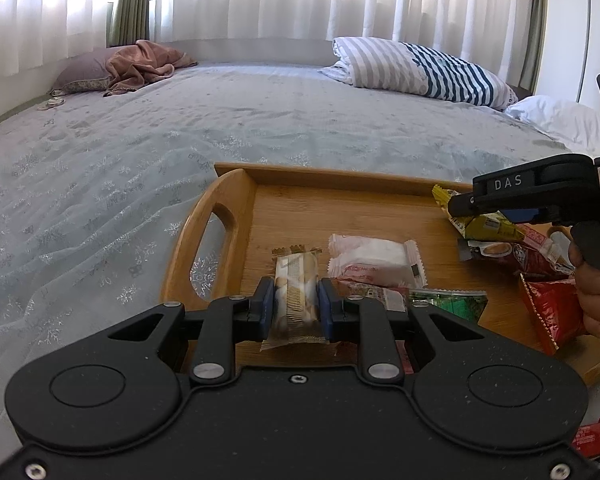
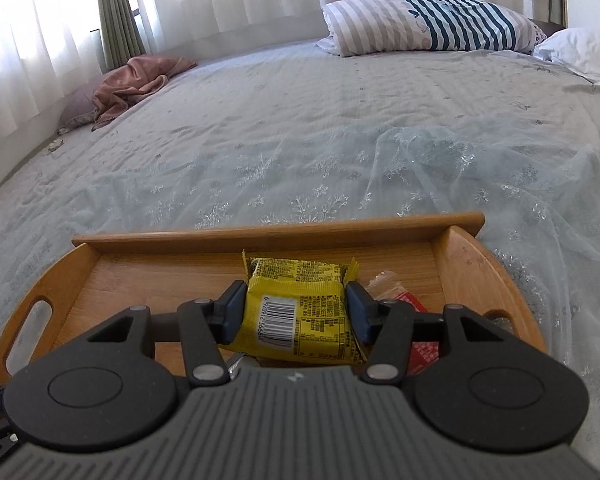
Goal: Organize snacks
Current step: 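Open both tools to drop the beige and yellow packets onto the tray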
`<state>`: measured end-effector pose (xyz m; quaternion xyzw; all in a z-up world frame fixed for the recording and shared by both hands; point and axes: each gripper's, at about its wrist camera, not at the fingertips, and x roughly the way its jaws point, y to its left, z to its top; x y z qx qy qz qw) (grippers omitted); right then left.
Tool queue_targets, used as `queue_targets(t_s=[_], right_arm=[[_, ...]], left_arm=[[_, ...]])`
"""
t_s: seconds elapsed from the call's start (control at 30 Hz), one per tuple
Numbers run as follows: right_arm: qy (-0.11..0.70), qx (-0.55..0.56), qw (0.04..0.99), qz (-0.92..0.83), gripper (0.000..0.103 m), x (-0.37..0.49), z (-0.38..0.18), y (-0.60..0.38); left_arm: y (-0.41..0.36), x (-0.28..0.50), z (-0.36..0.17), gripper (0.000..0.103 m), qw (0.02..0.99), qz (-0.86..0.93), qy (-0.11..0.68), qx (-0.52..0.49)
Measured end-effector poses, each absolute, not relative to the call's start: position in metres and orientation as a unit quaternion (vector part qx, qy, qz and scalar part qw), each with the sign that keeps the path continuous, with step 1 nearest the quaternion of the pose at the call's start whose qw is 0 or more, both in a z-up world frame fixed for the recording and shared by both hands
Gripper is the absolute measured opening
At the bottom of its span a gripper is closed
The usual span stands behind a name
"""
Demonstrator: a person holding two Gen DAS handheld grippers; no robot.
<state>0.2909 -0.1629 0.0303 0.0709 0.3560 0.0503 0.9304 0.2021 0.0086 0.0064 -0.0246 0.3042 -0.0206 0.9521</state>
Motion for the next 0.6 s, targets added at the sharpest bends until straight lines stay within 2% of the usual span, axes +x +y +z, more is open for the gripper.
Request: queue_targets(t_s=[0.43, 0.53, 0.6], right_arm=[[0.355, 0.061, 0.931, 0.052, 0.059, 0.2897, 0.0291, -0.1606], [0.354, 0.067, 0.931, 0.054, 0.064, 0.2892, 0.0302, -0.1624], [0.352, 0.077, 0.931, 0.057, 0.074, 0.2871, 0.0318, -0.1650]], left_arm=[[0.0066, 0.2019, 0.0063, 0.022, 0.952, -0.020, 0.304, -0.019], [0.0067, 0.2026, 0.0071, 0.024, 0.952, -0.020, 0.305, -0.017], [0.0078, 0.2026, 0.0079, 0.031, 0.951, -0.022, 0.308, -0.018]])
